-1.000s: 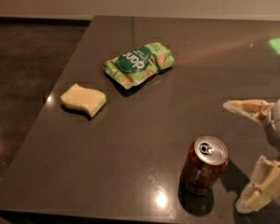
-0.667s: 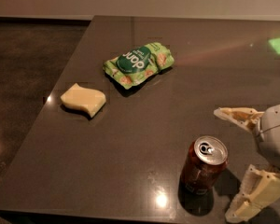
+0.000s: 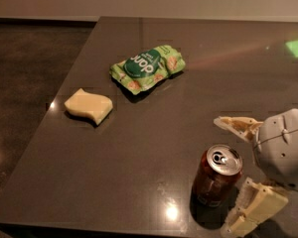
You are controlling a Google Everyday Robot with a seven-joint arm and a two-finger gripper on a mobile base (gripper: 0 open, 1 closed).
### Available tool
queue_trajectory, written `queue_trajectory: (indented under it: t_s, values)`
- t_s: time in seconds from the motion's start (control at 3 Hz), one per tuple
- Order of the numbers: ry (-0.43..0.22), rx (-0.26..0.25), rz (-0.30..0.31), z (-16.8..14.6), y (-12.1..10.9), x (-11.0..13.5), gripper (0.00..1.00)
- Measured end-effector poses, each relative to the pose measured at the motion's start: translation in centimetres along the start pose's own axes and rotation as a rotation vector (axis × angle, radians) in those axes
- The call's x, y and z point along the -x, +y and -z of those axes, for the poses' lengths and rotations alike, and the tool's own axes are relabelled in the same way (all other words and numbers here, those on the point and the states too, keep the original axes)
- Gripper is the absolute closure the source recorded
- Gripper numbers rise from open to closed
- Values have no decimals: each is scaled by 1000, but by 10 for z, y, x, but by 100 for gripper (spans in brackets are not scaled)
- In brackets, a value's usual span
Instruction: Move coke can near sponge
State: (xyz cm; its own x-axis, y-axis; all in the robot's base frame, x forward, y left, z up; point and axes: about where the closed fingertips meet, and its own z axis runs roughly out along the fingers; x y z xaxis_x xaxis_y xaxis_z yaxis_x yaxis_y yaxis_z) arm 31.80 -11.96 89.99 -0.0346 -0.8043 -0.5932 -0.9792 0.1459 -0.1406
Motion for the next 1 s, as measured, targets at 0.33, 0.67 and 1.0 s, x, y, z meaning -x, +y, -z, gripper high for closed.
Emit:
queue_trajectory:
  t_s: [0.33,0.67,1.0]
  values:
    - [0,-12,-8,-4,-8,6,17]
    - [5,-27,-19,-3,-17,5,41]
    - [12,-39,-28,1,-23,5,63]
